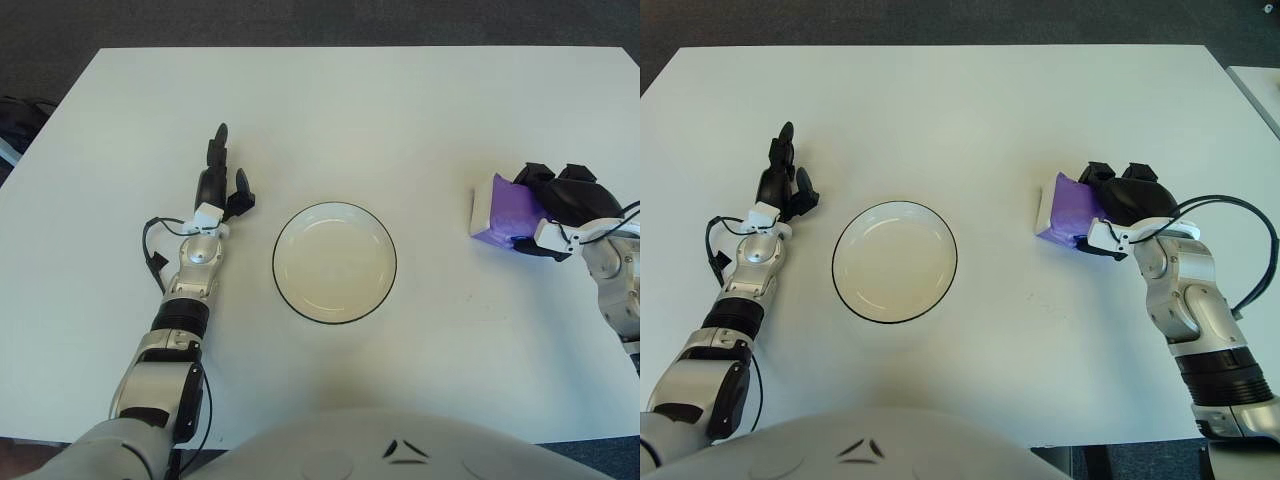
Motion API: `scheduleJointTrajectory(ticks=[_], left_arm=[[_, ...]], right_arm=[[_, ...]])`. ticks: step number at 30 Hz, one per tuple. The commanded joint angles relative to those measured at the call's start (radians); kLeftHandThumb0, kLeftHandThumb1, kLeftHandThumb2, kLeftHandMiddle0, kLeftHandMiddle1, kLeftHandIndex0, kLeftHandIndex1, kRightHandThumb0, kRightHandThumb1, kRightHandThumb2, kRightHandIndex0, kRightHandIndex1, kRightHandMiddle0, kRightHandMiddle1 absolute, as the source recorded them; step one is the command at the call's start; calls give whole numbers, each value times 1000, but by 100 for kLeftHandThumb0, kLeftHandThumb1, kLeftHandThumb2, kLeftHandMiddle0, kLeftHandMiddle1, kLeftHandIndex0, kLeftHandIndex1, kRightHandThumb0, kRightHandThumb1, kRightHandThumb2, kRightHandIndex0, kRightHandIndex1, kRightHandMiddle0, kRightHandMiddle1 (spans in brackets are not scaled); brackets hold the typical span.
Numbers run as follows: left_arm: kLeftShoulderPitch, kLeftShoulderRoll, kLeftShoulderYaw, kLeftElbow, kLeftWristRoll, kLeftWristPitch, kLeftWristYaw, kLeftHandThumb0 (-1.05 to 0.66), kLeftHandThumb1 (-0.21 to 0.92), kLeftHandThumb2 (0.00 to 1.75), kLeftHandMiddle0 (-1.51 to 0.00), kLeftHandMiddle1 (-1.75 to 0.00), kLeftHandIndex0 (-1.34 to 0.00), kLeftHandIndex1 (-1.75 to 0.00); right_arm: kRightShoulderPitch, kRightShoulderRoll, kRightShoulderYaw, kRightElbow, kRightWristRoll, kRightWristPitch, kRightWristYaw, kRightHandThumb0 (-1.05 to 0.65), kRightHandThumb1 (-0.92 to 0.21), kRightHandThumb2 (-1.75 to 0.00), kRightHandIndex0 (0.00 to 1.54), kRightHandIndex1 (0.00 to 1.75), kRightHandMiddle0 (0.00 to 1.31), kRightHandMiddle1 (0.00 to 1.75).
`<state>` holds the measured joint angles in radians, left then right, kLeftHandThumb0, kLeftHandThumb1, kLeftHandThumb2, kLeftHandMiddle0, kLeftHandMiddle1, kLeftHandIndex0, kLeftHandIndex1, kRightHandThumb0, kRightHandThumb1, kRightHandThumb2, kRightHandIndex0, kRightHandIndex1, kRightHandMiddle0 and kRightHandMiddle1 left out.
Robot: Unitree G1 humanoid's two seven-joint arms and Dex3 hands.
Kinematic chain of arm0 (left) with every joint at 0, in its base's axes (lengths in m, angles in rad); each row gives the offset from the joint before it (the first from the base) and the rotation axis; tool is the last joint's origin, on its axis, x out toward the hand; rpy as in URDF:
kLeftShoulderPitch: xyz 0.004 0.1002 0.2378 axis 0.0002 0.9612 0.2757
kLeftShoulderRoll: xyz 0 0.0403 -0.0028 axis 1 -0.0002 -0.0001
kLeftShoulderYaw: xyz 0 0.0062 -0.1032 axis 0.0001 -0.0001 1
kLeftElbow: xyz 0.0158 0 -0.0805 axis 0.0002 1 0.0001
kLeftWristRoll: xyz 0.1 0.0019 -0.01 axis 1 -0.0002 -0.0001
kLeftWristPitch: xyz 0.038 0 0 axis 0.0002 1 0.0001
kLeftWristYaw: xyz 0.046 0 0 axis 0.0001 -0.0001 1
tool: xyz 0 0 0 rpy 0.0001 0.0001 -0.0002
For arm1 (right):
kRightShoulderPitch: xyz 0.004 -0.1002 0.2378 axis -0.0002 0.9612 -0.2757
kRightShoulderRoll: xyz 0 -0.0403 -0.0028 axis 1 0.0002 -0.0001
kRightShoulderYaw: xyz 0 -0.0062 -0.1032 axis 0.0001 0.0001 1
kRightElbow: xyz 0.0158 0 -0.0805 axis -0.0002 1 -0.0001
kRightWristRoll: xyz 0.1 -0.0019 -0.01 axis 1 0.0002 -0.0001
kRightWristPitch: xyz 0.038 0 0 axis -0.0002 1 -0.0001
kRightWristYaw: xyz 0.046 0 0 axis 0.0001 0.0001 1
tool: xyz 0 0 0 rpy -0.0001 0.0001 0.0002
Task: Put the tissue paper into the plate.
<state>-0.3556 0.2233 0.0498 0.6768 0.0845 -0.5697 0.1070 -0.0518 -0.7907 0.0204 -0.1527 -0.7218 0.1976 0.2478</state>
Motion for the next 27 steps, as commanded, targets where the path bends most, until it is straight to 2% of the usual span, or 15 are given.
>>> scheduleJointTrajectory(ticks=[1,11,19,24,27], left_arm=[[136,-53,-16,114,14,26,12,-83,92,101,-5,0,0,-11],[124,-53,-17,140,16,13,12,-85,92,100,-4,0,0,-9],[115,-54,-14,164,14,-3,14,-85,92,99,-3,0,0,-7],[108,-53,-13,176,12,-2,10,-85,92,98,-2,0,0,-6],[103,-52,-14,184,12,-3,7,-86,92,99,-2,0,0,-6]], right_arm=[[55,35,18,-16,-19,40,19,-8,-27,-134,121,175,103,175],[62,50,19,-31,-15,76,19,-11,-31,-129,119,175,97,175],[67,67,19,-27,-28,87,-26,-19,-36,-120,116,175,93,175],[56,69,-4,-1,1,29,-96,-21,-36,-119,118,175,94,175],[13,57,-31,25,37,-21,-120,-21,-36,-119,120,175,97,175]])
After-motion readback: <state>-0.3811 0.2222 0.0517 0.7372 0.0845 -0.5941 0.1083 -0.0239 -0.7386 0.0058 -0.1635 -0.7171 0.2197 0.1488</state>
